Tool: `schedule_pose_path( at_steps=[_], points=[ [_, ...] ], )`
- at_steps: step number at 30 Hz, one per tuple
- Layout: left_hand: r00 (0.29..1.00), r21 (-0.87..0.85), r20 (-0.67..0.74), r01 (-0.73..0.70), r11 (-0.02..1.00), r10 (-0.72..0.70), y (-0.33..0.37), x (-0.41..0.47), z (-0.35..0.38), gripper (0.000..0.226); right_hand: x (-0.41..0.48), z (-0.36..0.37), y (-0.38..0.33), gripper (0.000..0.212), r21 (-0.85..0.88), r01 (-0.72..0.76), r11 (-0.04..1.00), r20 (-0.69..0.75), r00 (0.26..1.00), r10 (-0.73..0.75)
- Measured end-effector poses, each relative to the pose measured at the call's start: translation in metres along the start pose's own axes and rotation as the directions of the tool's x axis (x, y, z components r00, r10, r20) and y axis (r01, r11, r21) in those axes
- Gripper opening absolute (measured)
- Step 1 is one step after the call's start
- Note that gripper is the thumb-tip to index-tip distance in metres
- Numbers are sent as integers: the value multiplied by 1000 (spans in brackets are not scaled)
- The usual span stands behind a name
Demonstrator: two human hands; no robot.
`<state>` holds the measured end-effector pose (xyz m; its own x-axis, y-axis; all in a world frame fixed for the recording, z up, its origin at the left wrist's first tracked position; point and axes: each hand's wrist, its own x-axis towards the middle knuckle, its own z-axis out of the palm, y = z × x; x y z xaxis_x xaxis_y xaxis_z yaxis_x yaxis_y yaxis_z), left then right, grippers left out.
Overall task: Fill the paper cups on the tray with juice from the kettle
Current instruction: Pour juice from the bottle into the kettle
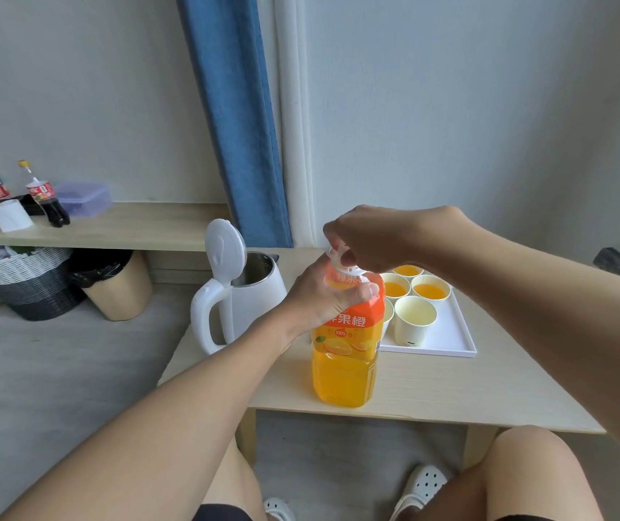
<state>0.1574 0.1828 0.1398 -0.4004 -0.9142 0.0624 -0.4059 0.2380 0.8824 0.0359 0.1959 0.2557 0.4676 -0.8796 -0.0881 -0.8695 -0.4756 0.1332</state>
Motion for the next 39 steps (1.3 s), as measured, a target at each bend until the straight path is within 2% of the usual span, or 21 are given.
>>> schedule_pose_path(
  at_steps=[4, 10, 14, 17, 18, 21, 25, 26, 29, 33, 36, 39],
  points=[
    [1000, -25, -12, 7, 1000, -7, 1, 0, 2, 76, -1, -1, 4, 43, 7, -69, 998, 1, 998, 69],
    [1000, 2, 4, 10, 1000, -10, 1, 0, -1, 80, 0, 0, 0, 24, 27, -4, 1000, -23, 1000, 5],
    [1000, 14, 5, 11, 1000, -11, 0, 1, 0, 82, 1, -3, 2, 38, 41, 31, 999, 18, 999, -31],
    [1000, -1, -4, 15, 1000, -15, -2, 1, 0, 86, -2, -5, 3, 49, 21, -20, 1000, 37, 999, 19],
    [1000, -16, -4, 14, 1000, -14, -1, 0, 0, 82, -2, -5, 4, 48, 3, -43, 999, 21, 999, 43],
    [1000, -20, 9, 2, 1000, -2, -1, 1, 0, 79, 3, -4, 5, 28, -1, -39, 999, -3, 999, 39],
    [1000, 6, 1, 14, 1000, -14, -4, 3, 0, 86, 1, -6, 3, 63, 40, -30, 999, 46, 999, 28],
    [1000, 6, 0, 11, 1000, -11, -4, 3, 0, 86, 0, -6, 3, 61, 24, -38, 999, 23, 999, 38],
    [1000, -2, 4, 0, 1000, 0, -5, 3, 0, 83, 3, -2, 4, 34, 18, -10, 1000, -1, 1000, 11],
    [1000, 8, 9, 4, 1000, -4, -7, 4, 0, 84, 0, -3, 2, 50, 72, -1, 997, -20, 1000, 2],
    [1000, -13, 15, -12, 1000, 12, -7, 3, 0, 84, 0, 0, 2, 35, 102, -4, 995, -60, 998, 10],
    [1000, -21, 13, -9, 1000, 10, -9, 5, 0, 82, -2, 1, 3, 30, 151, -2, 989, -121, 992, 20]
  ],
)
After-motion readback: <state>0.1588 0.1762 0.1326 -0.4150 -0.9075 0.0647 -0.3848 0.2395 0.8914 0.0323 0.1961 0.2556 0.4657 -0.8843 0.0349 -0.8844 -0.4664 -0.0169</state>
